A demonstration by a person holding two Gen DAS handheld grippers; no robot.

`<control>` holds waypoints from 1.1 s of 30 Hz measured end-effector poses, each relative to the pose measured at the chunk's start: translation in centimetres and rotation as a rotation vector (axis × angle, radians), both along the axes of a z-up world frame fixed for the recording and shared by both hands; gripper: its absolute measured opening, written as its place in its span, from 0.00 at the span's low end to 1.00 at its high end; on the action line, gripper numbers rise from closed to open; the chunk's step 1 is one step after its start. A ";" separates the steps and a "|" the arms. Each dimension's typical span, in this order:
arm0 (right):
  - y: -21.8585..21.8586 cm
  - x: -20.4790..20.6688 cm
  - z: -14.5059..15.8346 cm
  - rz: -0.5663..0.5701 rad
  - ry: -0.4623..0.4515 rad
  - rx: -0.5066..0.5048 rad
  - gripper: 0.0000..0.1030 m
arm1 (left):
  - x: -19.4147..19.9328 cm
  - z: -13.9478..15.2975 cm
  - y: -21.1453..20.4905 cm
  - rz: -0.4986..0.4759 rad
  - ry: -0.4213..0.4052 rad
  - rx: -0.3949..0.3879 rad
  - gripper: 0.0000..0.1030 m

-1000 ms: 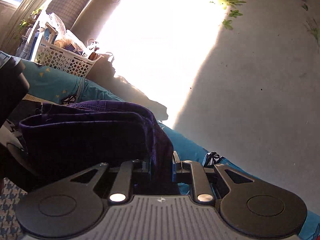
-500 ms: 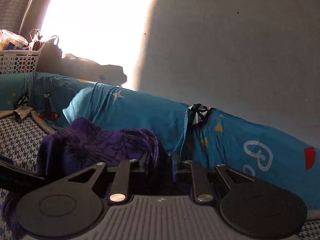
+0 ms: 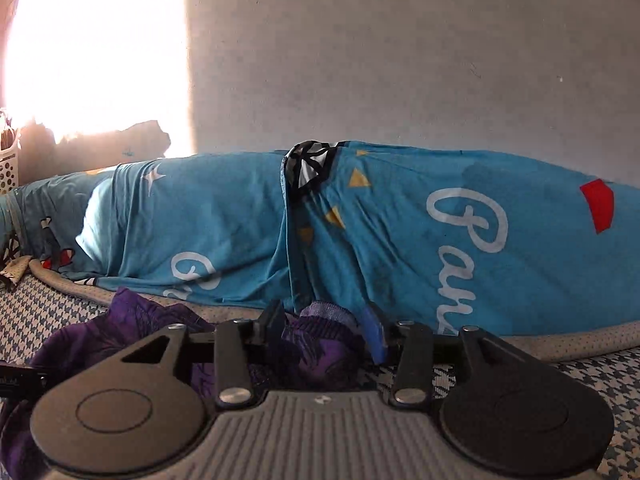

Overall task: Fold clothes
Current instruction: 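Carry the bundle to the bolster edge and lower it with the right gripper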

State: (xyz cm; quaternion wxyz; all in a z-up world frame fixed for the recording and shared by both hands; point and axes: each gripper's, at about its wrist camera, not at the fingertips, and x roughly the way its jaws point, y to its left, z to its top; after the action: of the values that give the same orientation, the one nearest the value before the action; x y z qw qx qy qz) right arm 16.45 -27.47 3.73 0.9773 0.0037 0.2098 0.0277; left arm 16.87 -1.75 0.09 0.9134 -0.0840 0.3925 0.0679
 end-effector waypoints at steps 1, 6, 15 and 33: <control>-0.2 -0.1 0.0 0.008 0.010 0.013 0.45 | 0.1 -0.1 0.3 0.005 0.009 -0.009 1.00; -2.4 0.0 0.5 -0.016 0.028 0.095 0.49 | 0.2 -0.3 0.4 0.004 0.019 -0.009 1.00; -3.6 0.3 -0.2 0.035 0.129 0.171 0.58 | 0.4 -0.4 0.8 0.014 0.026 -0.035 1.00; -2.0 1.2 -2.0 -0.002 0.070 0.133 0.06 | -1.0 1.4 2.6 -0.046 -0.021 -0.074 1.00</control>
State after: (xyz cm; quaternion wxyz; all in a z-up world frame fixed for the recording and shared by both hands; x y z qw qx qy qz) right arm 17.66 -29.47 1.68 0.9669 0.0700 0.2418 0.0406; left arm 15.85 0.86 1.48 0.9151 -0.1092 0.3868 0.0314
